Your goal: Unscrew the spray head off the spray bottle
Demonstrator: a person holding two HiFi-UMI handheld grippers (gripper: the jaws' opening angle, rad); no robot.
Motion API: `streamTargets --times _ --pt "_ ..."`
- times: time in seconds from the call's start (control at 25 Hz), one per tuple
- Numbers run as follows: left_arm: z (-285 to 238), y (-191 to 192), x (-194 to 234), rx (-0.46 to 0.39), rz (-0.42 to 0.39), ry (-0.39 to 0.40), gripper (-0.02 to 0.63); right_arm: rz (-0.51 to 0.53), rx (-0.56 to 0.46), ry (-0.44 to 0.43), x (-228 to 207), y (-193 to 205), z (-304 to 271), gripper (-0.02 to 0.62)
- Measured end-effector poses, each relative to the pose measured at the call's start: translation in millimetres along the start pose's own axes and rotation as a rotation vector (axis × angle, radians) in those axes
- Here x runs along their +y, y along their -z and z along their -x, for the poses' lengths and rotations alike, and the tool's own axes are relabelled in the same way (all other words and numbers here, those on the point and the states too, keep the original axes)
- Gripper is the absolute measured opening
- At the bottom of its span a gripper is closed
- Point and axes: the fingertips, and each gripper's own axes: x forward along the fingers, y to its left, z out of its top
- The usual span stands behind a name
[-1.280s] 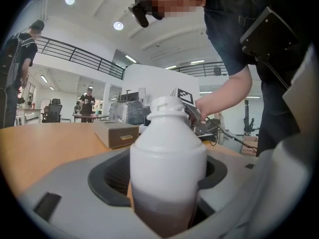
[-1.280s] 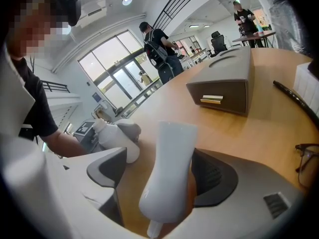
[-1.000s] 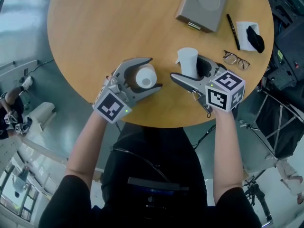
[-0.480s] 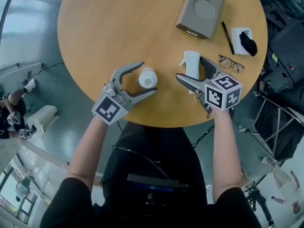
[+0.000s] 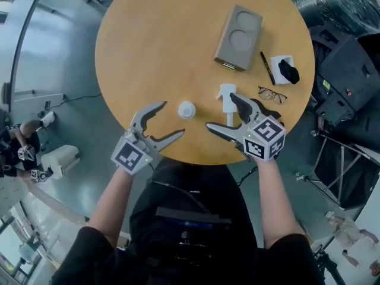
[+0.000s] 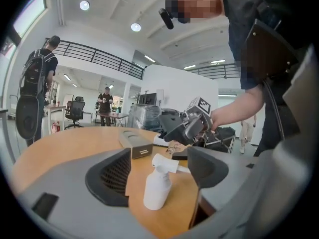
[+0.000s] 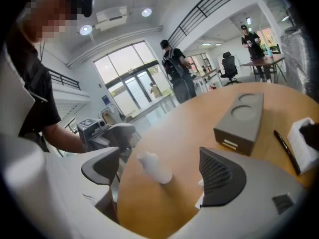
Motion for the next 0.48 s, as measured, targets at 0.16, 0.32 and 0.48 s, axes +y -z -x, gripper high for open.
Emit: streamTargets --times 0.16,0.32,0.48 --pt "23.3 -56.2 -17.3 -0.023 0.015 0.001 0.358 0.114 -0.099 -0.066 60.6 -43.6 26.1 0.471" --pt "44.2 -118.7 -39.1 -0.094 0.037 0.015 0.331 0.184 -0.208 -0.13 118.1 -85.4 58.8 0.402" --pt "55.6 -164.6 -63.2 -0.081 0.029 0.046 0.308 0.222 -0.276 -0.179 166.9 -118.5 91.2 0.345"
